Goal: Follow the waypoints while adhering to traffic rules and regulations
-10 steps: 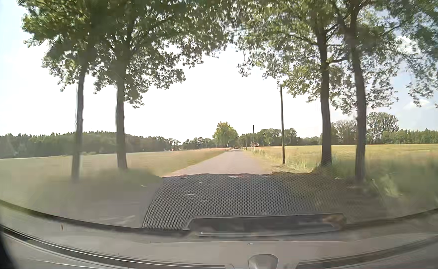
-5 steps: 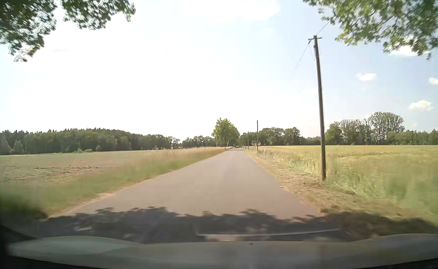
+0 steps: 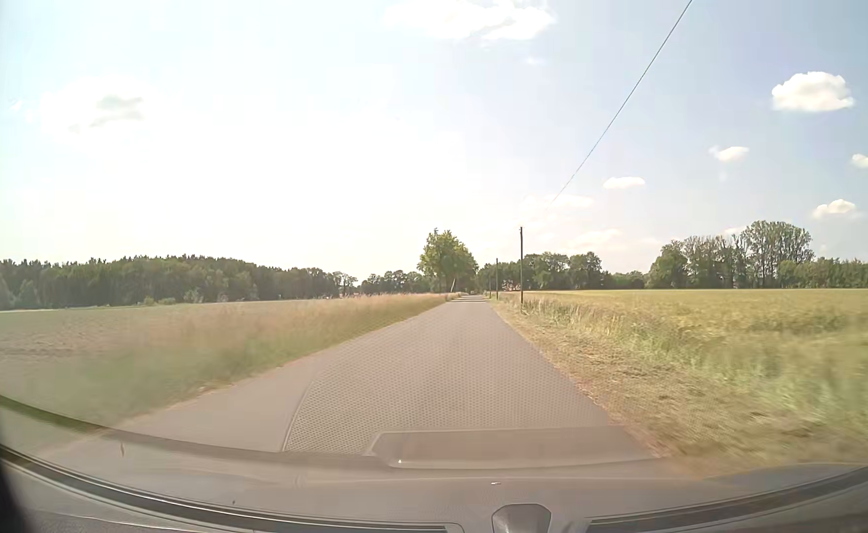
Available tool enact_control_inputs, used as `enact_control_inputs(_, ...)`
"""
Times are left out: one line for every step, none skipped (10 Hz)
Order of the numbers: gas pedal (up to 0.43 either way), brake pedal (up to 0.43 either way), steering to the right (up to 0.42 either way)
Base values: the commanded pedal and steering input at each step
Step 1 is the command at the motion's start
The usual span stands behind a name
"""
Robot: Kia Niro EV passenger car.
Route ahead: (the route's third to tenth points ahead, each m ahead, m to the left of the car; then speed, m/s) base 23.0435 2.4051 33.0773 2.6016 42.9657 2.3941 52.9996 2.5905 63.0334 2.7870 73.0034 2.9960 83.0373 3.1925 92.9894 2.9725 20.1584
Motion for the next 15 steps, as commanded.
enact_control_inputs(0.319, 0.006, 0.001)
enact_control_inputs(0.319, 0.006, 0.001)
enact_control_inputs(0.319, 0.006, 0.001)
enact_control_inputs(0.319, 0.006, 0.001)
enact_control_inputs(0.319, 0.006, 0.001)
enact_control_inputs(0.319, 0.006, 0.001)
enact_control_inputs(0.319, 0.006, 0.001)
enact_control_inputs(0.287, 0.006, 0.001)
enact_control_inputs(0.268, 0.006, 0.001)
enact_control_inputs(0.268, 0.006, 0.001)
enact_control_inputs(0.26, 0.006, 0.002)
enact_control_inputs(0.24, 0.006, 0.002)
enact_control_inputs(0.24, 0.006, 0.002)
enact_control_inputs(0.228, 0.006, 0.002)
enact_control_inputs(0.228, 0.006, 0.003)
